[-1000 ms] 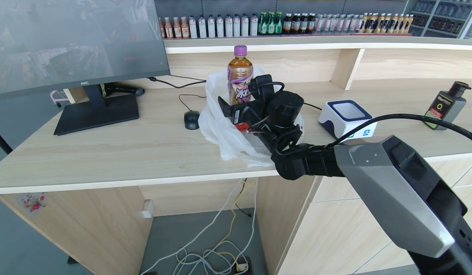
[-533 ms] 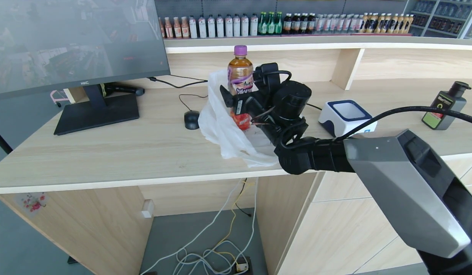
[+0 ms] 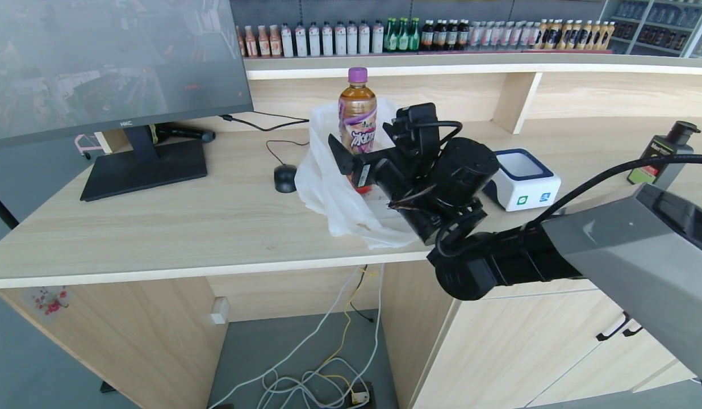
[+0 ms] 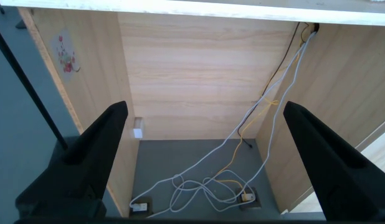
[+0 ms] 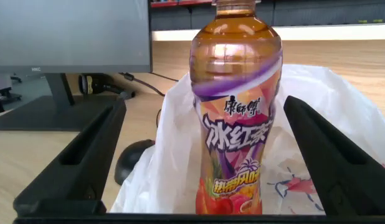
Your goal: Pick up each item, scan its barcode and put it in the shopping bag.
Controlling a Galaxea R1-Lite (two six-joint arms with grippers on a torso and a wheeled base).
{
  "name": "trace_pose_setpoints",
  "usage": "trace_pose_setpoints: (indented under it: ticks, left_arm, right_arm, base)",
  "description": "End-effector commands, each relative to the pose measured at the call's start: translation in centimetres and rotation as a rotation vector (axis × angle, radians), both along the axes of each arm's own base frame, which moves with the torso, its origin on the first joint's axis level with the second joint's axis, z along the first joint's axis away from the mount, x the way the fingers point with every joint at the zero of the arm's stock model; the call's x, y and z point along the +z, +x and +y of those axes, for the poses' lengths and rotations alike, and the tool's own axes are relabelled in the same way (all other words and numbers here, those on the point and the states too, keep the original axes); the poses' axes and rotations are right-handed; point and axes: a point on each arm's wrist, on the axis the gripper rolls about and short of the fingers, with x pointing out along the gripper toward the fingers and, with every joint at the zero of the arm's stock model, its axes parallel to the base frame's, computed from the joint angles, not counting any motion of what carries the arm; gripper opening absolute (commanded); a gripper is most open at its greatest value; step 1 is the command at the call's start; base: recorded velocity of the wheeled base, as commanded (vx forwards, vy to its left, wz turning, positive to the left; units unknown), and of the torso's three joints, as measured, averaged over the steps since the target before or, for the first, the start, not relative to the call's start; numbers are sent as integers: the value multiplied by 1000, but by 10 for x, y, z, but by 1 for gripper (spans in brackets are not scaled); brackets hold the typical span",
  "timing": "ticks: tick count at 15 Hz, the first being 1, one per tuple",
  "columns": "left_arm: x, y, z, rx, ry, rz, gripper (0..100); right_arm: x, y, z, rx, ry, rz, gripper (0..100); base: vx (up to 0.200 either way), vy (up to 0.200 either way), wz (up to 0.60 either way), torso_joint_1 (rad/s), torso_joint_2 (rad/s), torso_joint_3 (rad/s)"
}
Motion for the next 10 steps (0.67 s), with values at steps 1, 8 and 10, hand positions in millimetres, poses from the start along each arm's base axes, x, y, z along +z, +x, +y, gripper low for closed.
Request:
trace_pose_setpoints:
  ticks: [1, 8, 10]
  left_arm:
    - [0, 0, 0, 0, 1, -1, 100]
    - [0, 0, 0, 0, 1, -1, 100]
    - [0, 0, 0, 0, -1, -1, 100]
  right_arm:
    - [13, -46, -30, -2, 41, -53, 100]
    - [2, -108, -50, 27, 79, 21, 100]
    - [2, -133, -70, 28, 51, 43, 100]
  base:
    - [0, 0, 0, 0, 0, 0]
    - [0, 0, 0, 0, 0, 0]
    - [0, 0, 0, 0, 0, 0]
